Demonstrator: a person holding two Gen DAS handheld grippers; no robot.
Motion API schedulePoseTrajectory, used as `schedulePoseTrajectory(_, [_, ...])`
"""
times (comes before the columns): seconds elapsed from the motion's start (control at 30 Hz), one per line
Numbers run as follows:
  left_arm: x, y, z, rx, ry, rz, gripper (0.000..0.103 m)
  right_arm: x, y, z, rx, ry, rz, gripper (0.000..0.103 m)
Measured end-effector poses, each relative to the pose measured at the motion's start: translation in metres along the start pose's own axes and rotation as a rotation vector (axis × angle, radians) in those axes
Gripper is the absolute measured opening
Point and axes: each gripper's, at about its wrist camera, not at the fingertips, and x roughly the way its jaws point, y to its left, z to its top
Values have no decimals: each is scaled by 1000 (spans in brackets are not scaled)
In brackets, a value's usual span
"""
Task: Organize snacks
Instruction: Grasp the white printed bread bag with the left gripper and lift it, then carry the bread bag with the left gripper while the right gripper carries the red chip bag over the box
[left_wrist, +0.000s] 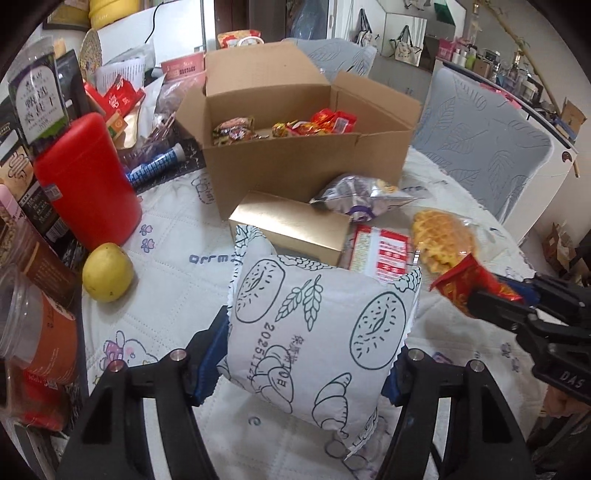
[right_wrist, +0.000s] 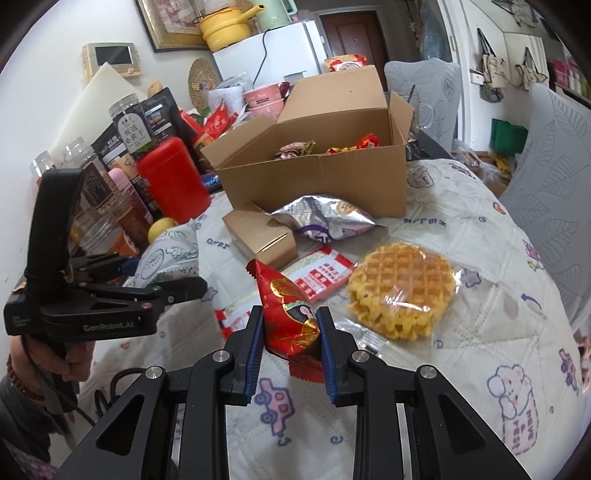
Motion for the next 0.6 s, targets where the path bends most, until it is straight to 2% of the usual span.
schedulePoseTrajectory(0.3, [-32, -25, -5, 21, -60, -42, 67, -26, 7, -13, 7, -34, 39, 27])
schedulePoseTrajectory(0.6, [-62, -41, 9, 49, -151, -67, 67, -53, 17, 6, -43, -105, 65, 27])
